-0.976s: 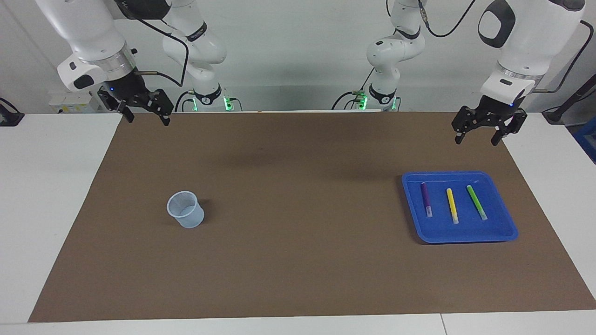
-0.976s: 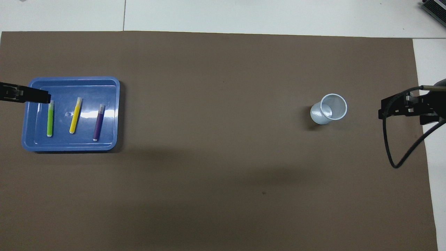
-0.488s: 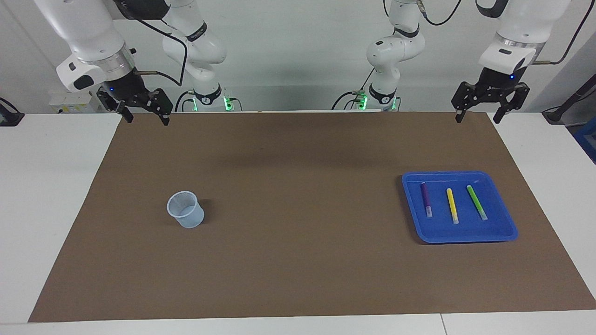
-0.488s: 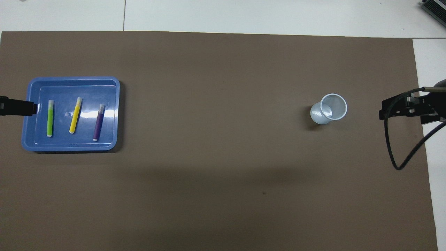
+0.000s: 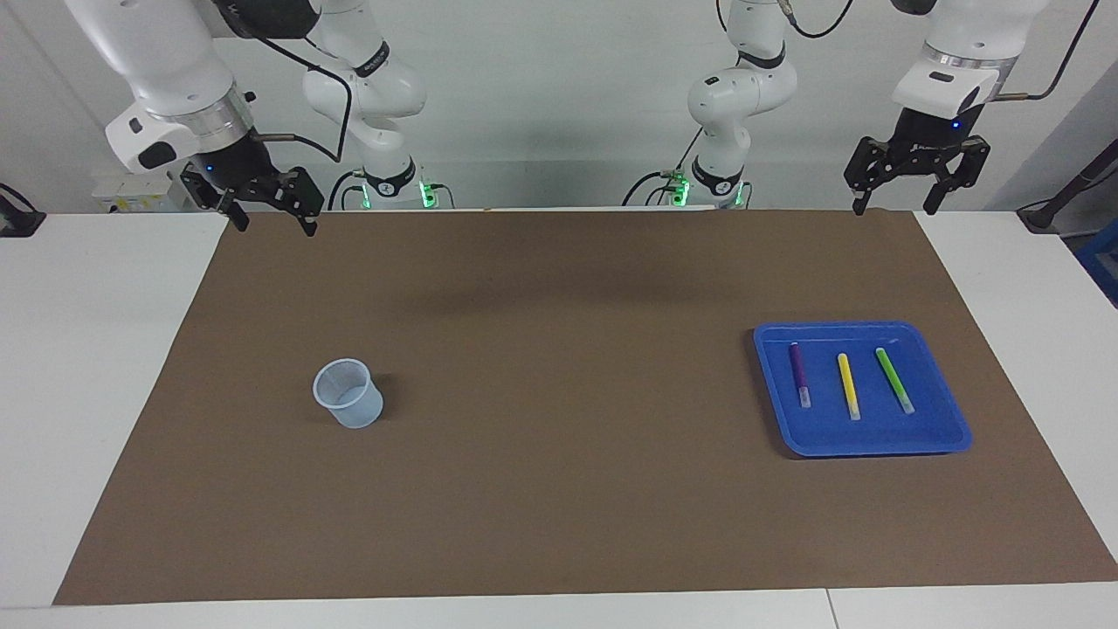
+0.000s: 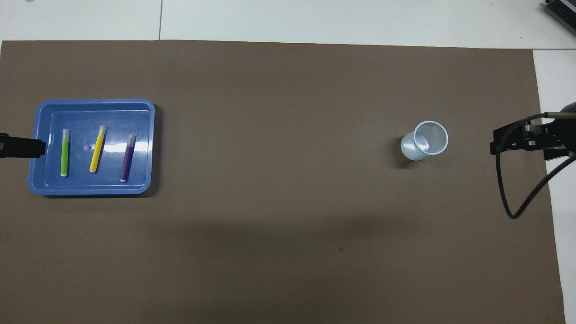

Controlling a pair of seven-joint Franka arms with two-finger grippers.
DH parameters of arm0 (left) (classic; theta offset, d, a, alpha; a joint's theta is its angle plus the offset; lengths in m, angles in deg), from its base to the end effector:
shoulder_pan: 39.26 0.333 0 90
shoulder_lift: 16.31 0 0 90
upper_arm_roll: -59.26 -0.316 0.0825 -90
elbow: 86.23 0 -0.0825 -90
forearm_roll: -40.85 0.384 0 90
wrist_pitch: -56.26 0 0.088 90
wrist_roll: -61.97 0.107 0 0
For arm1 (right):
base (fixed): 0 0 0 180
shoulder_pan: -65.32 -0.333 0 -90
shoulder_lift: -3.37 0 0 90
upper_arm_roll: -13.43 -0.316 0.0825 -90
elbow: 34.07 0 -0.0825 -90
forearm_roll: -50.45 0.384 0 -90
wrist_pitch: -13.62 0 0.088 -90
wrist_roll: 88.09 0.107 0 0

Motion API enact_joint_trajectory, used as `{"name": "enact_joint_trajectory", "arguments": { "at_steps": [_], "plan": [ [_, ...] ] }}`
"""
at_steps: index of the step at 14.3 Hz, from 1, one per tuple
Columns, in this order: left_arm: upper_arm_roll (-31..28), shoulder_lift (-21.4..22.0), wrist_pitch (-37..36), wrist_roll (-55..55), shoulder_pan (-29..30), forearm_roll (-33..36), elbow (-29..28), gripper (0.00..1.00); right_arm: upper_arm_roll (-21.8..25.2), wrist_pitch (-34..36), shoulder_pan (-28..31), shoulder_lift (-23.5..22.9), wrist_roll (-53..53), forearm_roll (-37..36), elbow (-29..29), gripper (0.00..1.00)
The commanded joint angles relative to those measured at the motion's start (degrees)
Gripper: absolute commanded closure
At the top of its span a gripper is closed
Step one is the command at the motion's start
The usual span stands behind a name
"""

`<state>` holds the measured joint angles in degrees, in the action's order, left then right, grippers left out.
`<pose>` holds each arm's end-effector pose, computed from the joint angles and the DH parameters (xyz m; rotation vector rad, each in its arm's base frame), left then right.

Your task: Right arm passes pens to left for tray arrangement

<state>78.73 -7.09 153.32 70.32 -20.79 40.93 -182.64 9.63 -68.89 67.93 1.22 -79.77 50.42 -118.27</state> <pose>0.5181 -0.0245 0.6639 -3.0563 0.2505 -0.2447 0.5528 0.0106 0.6399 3.1302 -0.1950 -0.1049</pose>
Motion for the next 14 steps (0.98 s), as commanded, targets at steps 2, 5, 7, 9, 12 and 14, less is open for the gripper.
{"name": "enact_joint_trajectory", "arguments": {
  "at_steps": [2, 5, 7, 9, 12, 14],
  "plan": [
    [-0.22, 1.50, 1.64, -0.52, -0.10, 0.97, -1.94, 0.00, 0.64, -0.03, -0.33, 1.01, -1.46, 0.56, -0.97, 0.00],
    [-0.31, 1.50, 1.72, -0.61, 0.16, 0.97, -1.94, 0.00, 0.64, -0.03, 0.11, 1.01, -1.55, 0.56, -0.97, 0.00],
    [-0.31, 1.50, 1.29, -0.61, 0.25, 0.97, -2.20, 0.00, 0.64, -0.11, 0.11, 1.01, -1.64, 0.56, -0.97, 0.00],
    [-0.31, 1.50, 0.32, -0.44, 0.34, 0.97, -1.94, 0.00, 0.64, -1.42, 0.11, 1.01, -1.82, 0.56, -1.05, 0.00],
    [-0.31, 1.50, -0.03, -0.44, -0.01, 0.97, -1.67, 0.00, 0.64, -3.71, 0.11, 0.92, -1.82, 0.56, -1.14, 0.00],
    [-0.22, 1.50, -0.47, -0.44, 0.34, 0.89, -1.76, 0.00, 0.64, -4.33, 0.11, 0.92, -1.82, 0.56, -1.23, 0.00]
  ]
}}
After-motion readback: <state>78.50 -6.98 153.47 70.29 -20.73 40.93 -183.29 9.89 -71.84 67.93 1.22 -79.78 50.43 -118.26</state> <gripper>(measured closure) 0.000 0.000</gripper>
